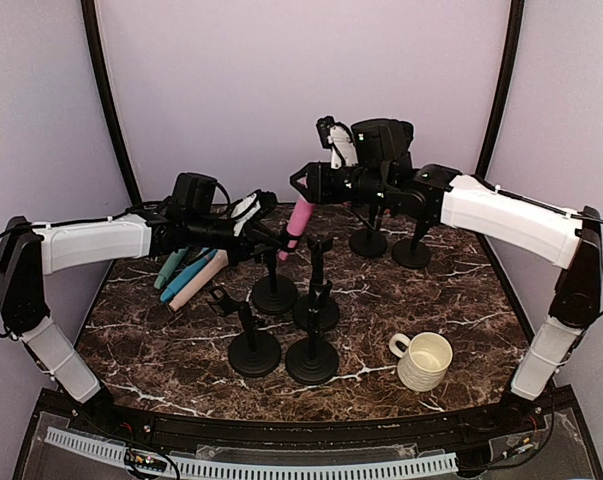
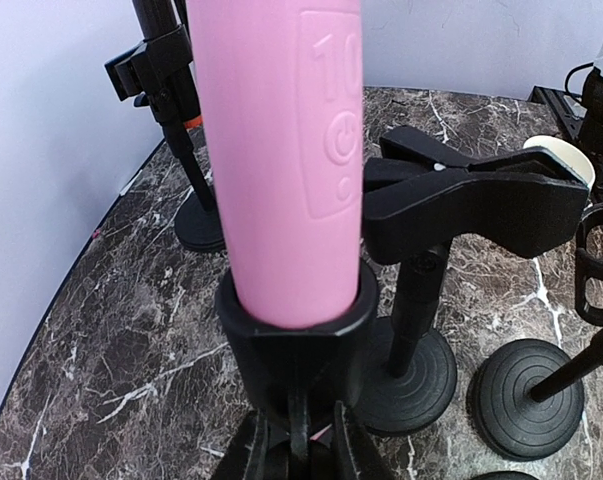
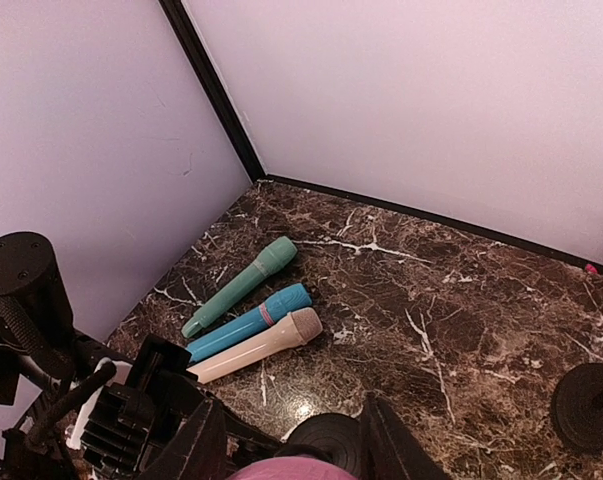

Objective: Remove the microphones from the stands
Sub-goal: Remove the microphone from the microphone stand.

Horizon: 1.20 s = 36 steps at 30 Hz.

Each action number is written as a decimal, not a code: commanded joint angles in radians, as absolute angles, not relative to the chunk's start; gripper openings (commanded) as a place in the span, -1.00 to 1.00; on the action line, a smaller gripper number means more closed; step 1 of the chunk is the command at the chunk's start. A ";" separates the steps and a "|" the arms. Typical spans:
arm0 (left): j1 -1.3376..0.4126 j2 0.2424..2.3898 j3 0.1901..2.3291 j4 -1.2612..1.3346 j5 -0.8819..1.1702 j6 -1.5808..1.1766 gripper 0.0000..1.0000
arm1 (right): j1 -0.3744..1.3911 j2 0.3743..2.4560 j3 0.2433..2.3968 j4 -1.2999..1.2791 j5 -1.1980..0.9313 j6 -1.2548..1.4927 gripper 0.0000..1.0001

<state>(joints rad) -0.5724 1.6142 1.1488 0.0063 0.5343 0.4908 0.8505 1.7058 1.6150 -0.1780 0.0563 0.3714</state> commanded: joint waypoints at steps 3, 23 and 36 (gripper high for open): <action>-0.566 1.683 1.115 -0.203 0.398 0.553 -1.00 | 0.795 1.543 1.669 0.017 0.190 0.358 -0.60; -0.575 1.720 1.133 -0.225 0.387 0.558 -1.00 | 0.775 1.479 1.660 0.004 0.168 0.352 -0.60; -0.574 1.666 1.152 -0.171 0.444 0.468 -0.32 | 0.772 1.408 1.626 -0.051 0.185 0.343 -0.60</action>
